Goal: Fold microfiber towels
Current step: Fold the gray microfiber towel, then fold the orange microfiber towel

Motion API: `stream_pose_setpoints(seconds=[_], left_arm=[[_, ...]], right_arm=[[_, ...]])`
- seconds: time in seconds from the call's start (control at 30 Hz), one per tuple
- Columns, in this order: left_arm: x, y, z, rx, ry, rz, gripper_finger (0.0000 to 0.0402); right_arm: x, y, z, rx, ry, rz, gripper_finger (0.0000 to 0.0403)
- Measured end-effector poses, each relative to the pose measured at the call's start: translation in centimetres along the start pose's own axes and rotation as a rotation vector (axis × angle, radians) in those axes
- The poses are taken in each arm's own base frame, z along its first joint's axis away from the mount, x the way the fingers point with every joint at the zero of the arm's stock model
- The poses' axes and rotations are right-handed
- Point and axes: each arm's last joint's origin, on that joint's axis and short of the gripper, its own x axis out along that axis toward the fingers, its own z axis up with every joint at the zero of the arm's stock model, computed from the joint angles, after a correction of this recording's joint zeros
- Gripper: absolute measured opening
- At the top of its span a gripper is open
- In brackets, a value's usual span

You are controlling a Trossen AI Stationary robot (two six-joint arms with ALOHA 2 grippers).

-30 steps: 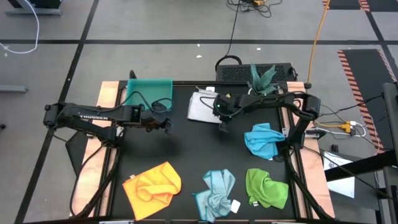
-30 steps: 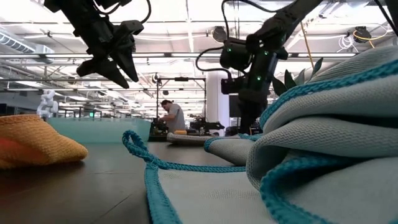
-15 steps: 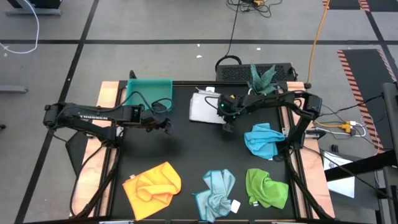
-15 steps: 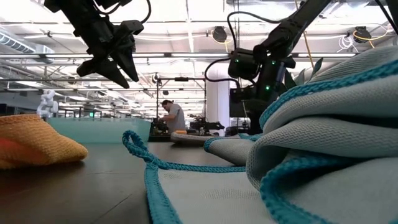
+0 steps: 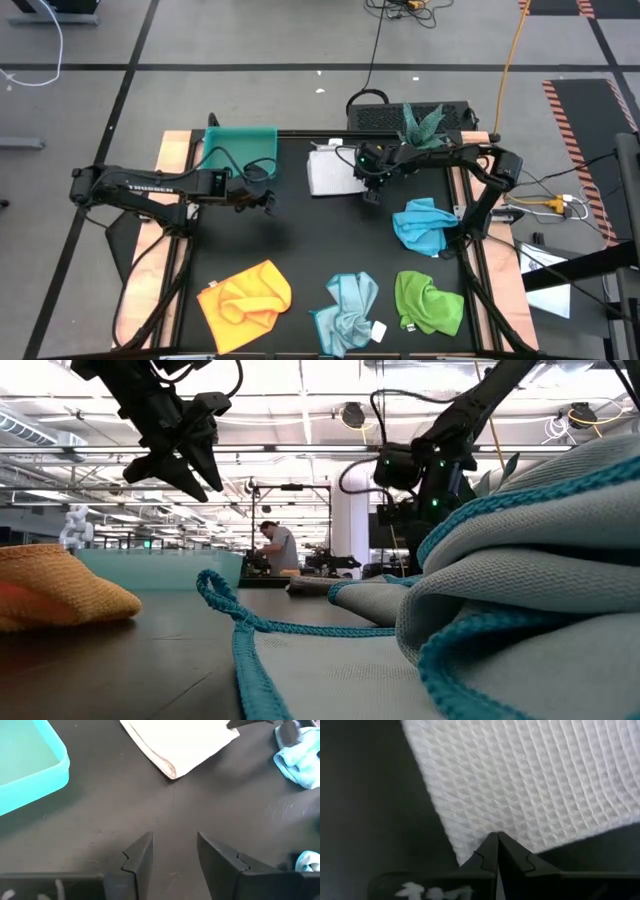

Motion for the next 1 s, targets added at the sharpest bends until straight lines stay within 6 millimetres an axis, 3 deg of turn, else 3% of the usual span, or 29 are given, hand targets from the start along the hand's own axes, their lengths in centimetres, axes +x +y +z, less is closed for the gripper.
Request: stream_pose_setpoints(seconds=[0.1,0.27,0.4,0.53,0.7,1.0], left_arm=[[0.0,-0.1,-0.2,0.011,0.006,-0.001,0.0154],[-0.4,-0.1,-1.6,0.109,0.070,0.048,0.0154],[-0.9,0.1,-3.2,0.185,0.125,0.127,0.0154],[-1.6,-0.4,-5.0,0.261,0.200,0.110,0.0154],[-2.5,-1.4,-7.1,0.332,0.235,0.053,0.0148],[-2.6,-3.3,-11.3,0.435,0.403,-0.046,0.0084]], right_arm=[[-2.7,1.4,1.0,0.035,-0.070,0.020,0.0000],[-9.5,4.5,2.0,0.106,-0.293,0.068,0.0000],[-14.7,6.3,1.4,0.210,-0.477,0.151,0.0000],[-18.2,7.5,0.6,0.292,-0.614,0.241,0.0000],[-20.0,8.5,0.6,0.315,-0.726,0.313,0.0000],[-19.4,8.9,0.9,0.345,-0.718,0.285,0.0000]])
